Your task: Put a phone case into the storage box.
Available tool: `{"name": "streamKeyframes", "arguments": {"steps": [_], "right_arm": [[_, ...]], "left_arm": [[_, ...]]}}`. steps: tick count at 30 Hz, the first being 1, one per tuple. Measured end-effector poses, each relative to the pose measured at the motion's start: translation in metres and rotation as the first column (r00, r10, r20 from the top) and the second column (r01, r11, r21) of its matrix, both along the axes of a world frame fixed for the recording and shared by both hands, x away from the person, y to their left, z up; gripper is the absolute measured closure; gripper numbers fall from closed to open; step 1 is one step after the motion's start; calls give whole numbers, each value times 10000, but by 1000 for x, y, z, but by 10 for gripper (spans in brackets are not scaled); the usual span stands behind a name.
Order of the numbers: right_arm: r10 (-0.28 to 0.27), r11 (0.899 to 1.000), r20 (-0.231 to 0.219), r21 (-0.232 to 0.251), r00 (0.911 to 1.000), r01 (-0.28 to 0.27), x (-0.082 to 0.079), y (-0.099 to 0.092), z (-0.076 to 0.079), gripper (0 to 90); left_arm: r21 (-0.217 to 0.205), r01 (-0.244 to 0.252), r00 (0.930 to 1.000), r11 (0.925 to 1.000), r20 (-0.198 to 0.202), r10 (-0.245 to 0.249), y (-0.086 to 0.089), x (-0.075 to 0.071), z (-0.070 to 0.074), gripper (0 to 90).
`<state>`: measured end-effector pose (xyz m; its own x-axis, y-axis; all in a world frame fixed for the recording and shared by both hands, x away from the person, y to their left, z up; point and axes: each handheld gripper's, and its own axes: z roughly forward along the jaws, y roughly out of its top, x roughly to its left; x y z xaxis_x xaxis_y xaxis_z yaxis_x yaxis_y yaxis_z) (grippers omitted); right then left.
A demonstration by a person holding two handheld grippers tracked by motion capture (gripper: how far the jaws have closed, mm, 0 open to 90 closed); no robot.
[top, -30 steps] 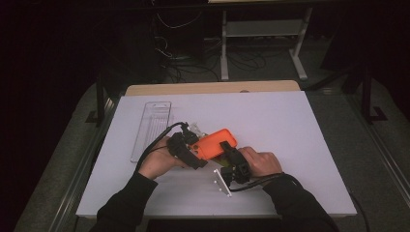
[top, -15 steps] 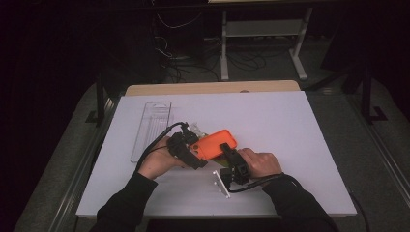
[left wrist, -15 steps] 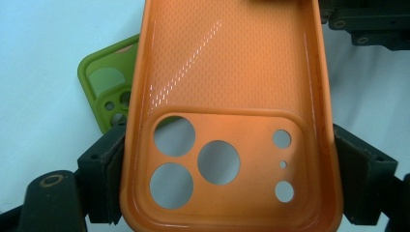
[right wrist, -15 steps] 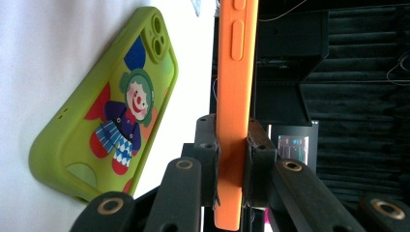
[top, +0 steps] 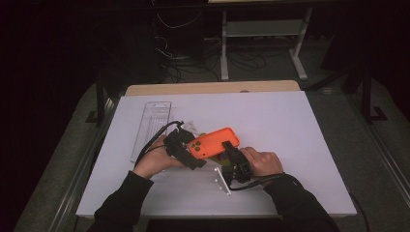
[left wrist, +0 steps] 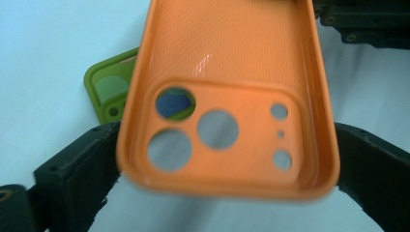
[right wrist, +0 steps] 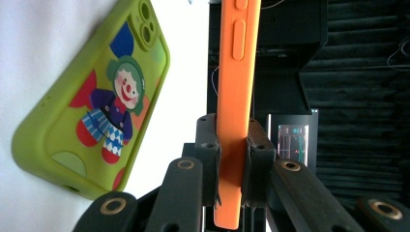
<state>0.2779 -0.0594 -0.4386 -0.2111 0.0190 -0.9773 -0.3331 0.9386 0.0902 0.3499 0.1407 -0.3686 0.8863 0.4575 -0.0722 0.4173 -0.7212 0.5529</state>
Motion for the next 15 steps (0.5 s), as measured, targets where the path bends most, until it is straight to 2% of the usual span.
{"name": "streamKeyframes", "arguments": {"steps": [2, 3, 4, 6, 8, 10, 11, 13, 14, 15], "right_arm": [[-80, 9999, -116, 143, 9999, 82, 1, -2, 0, 785], [-80, 9999, -89, 106, 9999, 81, 2, -3, 1, 785], [-140, 9999, -279, -90, 9995, 138, 3, -5, 2, 786], [-229, 9997, -409, -46, 9989, 227, 3, -7, 4, 785], [-346, 9992, -560, 167, 9978, 356, 5, -10, 4, 785], [-469, 9979, -748, 408, 9961, 501, 6, -13, 6, 785], [-503, 9974, -721, 482, 9961, 538, 7, -14, 8, 785], [-509, 9938, -1191, 920, 9916, 620, 9, -17, 10, 785], [-436, 9933, -1228, 1009, 9915, 562, 10, -18, 11, 785], [-547, 9914, -1334, 1106, 9896, 697, 10, -19, 11, 785]], "left_arm": [[-234, -150, 9999, 9996, -6, 150, 5, 0, 1, 0], [-243, -76, 10000, 9997, 52, 78, 8, 1, 2, 0], [-280, -56, 9999, 9996, 90, 58, 10, 1, 3, 0], [-557, -290, 9995, 9980, 65, 294, 13, 0, 3, 0], [-450, -88, 9999, 9989, 131, 94, 18, 2, 6, 0], [-541, 4, 9999, 9985, 158, 5, 21, 3, 7, 0], [-683, -206, 9998, 9974, 48, 209, 21, 2, 7, 0], [-584, -120, 9999, 9982, 106, 126, 23, 3, 7, 0], [-872, -426, 9991, 9953, -16, 426, 21, 2, 5, 0], [-835, -364, 9993, 9958, 42, 368, 22, 3, 5, 0]]}}
